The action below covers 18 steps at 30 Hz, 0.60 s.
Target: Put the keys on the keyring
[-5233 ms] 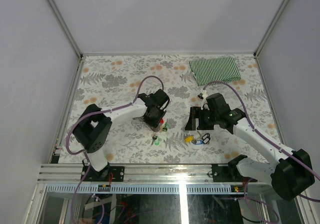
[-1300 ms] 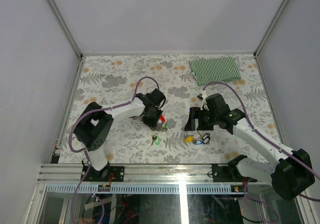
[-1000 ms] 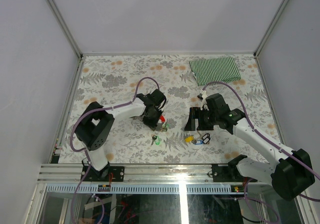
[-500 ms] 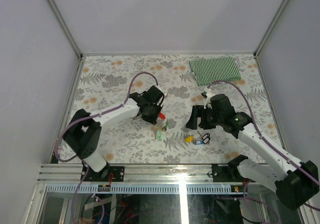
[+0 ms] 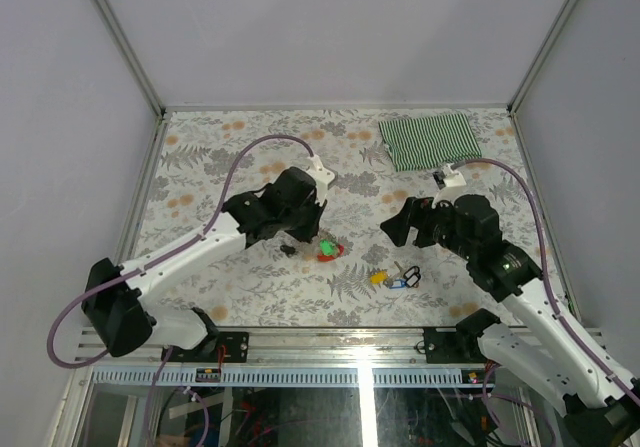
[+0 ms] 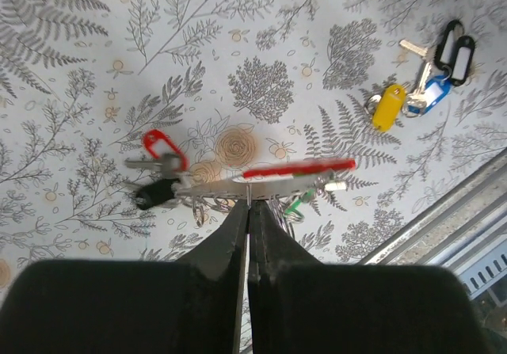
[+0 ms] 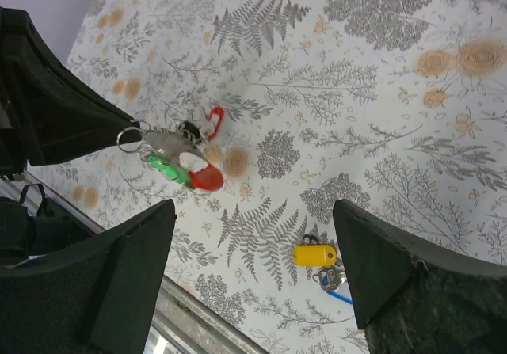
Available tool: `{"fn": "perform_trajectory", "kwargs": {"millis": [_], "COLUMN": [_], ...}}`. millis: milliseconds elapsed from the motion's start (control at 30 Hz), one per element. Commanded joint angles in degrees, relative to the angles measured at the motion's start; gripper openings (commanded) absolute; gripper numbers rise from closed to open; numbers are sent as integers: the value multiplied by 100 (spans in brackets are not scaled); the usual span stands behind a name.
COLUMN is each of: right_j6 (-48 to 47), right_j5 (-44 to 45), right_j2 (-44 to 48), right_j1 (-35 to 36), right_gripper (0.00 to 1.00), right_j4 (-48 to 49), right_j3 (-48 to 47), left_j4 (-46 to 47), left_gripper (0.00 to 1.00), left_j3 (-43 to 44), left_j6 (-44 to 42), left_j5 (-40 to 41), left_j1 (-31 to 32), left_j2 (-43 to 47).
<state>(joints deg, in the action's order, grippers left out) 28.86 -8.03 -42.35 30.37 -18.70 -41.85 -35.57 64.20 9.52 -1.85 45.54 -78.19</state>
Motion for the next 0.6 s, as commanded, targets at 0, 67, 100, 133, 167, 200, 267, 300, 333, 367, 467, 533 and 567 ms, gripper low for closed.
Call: {"fn": "perform_trajectory", "kwargs": {"millis": [0, 67, 100, 133, 167, 200, 267, 300, 333, 367, 467, 533, 567], "right_j6": [-440, -599, -701, -797, -882, -932, -1033, -1066, -1100, -1128, -1207, -1261, -1269], "right_j5": [51, -96, -186, -337, -464, -557, -759, -863, -954, -1022, -1213, -1244, -1252], "right_j2": [286, 335, 340, 339, 345, 335, 325, 319, 306, 299, 252, 187, 126], "right_j1": [40, 40, 39, 39, 39, 40, 42, 39, 39, 41, 39, 39, 44], "right_gripper": [88, 88, 88, 88, 87, 87, 86, 86, 86, 86, 85, 84, 83], "right_j4": [449, 391, 339, 301, 278, 260, 240, 233, 239, 252, 298, 308, 318], "right_j3": [-245, -349, -415, -473, -518, -565, -628, -658, -685, -707, -793, -874, -915], "left_j4": [26, -142, -163, -165, -150, -116, -30, 19, 66, 108, 141, 46, -9], "left_gripper": [0, 0, 0, 0, 0, 0, 0, 0, 0, 0, 0, 0, 0], "left_j3": [461, 739, 831, 911, 976, 1019, 1082, 1088, 1093, 1079, 1054, 1155, 1220], "left_j6": [111, 259, 330, 405, 488, 543, 600, 603, 610, 635, 806, 910, 974], "left_j5": [168, 153, 154, 175, 220, 245, 217, 201, 198, 234, 483, 634, 715], "left_j1": [24, 18, 19, 21, 17, 20, 16, 20, 17, 16, 19, 16, 23], "left_j2": [283, 295, 320, 357, 407, 462, 583, 656, 723, 806, 974, 980, 967]}}
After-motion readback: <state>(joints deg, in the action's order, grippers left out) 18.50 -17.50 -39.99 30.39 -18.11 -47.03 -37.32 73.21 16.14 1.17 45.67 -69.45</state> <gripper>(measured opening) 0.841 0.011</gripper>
